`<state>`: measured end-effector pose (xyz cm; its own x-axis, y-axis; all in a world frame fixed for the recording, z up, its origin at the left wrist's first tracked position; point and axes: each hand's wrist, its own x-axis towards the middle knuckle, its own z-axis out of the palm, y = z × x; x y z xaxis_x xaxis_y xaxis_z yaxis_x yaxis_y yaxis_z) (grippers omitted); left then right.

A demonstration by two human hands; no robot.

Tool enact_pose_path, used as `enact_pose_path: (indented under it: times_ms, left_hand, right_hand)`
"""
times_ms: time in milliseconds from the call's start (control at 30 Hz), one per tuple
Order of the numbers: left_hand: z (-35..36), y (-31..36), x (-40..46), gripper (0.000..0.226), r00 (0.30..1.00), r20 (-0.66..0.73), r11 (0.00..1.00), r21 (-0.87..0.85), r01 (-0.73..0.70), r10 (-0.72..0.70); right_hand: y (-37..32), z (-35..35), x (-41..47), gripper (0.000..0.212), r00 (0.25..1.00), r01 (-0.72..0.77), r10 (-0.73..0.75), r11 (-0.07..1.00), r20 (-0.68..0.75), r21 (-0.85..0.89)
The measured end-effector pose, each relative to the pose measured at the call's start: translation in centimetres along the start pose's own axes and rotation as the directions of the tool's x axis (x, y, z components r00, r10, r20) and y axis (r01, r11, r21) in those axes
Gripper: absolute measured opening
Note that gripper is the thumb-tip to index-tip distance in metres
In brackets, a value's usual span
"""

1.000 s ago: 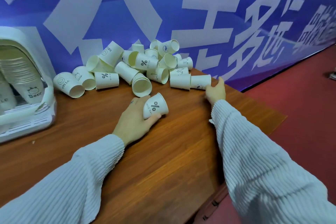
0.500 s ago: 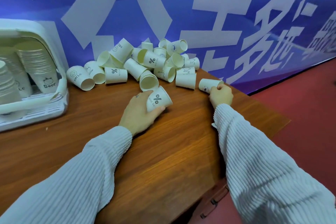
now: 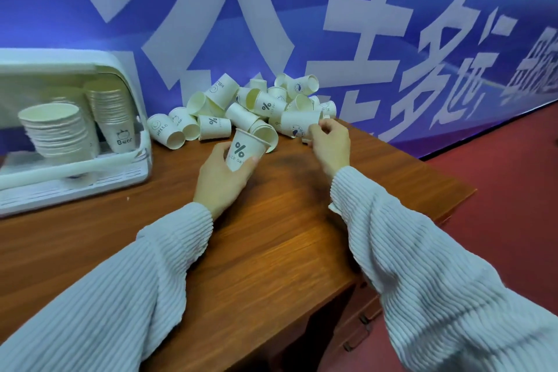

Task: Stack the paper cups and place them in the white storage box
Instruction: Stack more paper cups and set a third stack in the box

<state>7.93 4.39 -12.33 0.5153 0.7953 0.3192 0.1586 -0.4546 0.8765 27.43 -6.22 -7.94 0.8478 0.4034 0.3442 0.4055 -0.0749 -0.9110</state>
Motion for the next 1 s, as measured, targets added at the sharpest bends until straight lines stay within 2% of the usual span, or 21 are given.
enact_pose_path:
  times_ms: [100,233,300,467,667,733,833,1000]
  left_hand:
    - [-3.1,0.9,-0.7,0.048,0.997,-0.071,0.999,0.025,-0.029,0.031]
    - [-8.7,0.9,-1.4,0.060,0.958,-0.253,0.989,0.092,-0.115,0.135]
    - [-12.1,0.6,-1.7,0.066,0.922,-0.366,0.992,0.066,-0.106,0.123]
    - [-20.5,-1.6,-2.5,0.063,0.807,-0.586,0.998,0.043,-0.054,0.069]
    - [-25.9,-3.7,-2.3,0.061,0.763,-0.646,0.999,0.042,0.026,0.007]
    - [-26.8,-4.1,-2.1,0.058,0.767,-0.642,0.998,0.053,0.032,0.010]
    - [-27.8,-4.6,-1.8,0.057,0.775,-0.632,0.997,0.067,0.036,0.015]
    - [-29.1,-4.4,-1.1,0.052,0.774,-0.633,0.998,0.057,0.010,0.028]
  right_hand:
    - [-1.7,2.7,-1.8,0.012,0.998,0.001,-0.005,0.998,0.064,0.068]
    - [-4.5,7.1,-4.3,0.014,0.981,0.068,-0.091,0.988,0.170,0.137]
    - [-6.4,9.7,-5.7,0.012,0.954,0.153,-0.189,0.975,0.233,0.164]
    - [-12.0,16.6,-9.2,0.014,0.856,0.357,-0.406,0.912,0.321,0.202]
    - [-16.0,24.0,-10.7,0.018,0.676,0.642,-0.612,0.762,0.410,0.079]
    - [-16.4,25.6,-10.7,0.020,0.594,0.742,-0.630,0.669,0.501,-0.038]
    - [-17.0,27.1,-10.2,0.018,0.445,0.881,-0.646,0.442,0.621,-0.171]
    - [-19.0,27.8,-9.3,0.018,0.234,0.969,-0.728,0.120,0.645,-0.216]
